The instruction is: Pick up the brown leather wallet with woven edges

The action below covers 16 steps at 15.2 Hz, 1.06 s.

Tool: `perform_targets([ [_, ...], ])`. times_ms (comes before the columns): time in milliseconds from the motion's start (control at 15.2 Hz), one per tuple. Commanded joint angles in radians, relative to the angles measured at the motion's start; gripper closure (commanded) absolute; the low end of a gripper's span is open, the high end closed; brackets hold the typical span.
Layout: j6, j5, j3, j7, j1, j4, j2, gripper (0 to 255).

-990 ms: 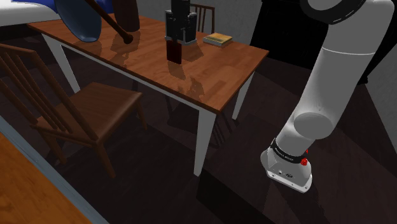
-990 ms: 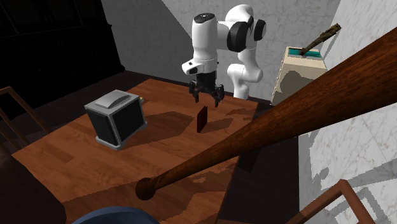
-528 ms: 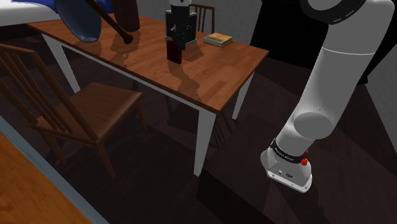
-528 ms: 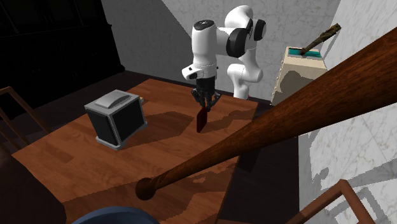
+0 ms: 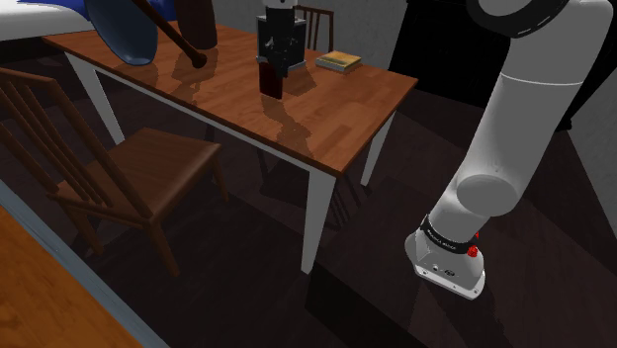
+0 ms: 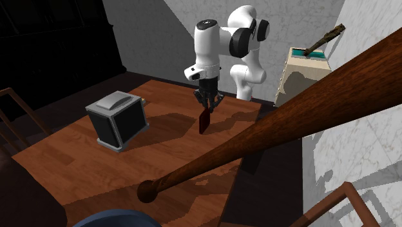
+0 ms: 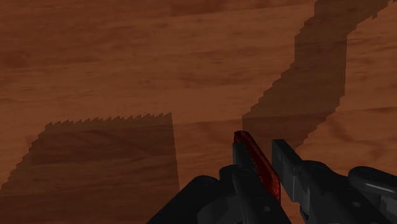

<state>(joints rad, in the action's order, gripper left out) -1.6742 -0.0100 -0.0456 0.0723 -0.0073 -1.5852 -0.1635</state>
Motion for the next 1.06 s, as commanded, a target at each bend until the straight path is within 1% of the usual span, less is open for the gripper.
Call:
perform_targets([
  [0,0.021,0.0,0.0,0.0,0.0,0.022,0.0,255],
  [858,0.212,0.002,-0.001,-0.003,0.001,0.251,-0.039,255],
  [990,0.214,0.002,-0.001,-0.003,0.001,0.254,-0.039,255],
])
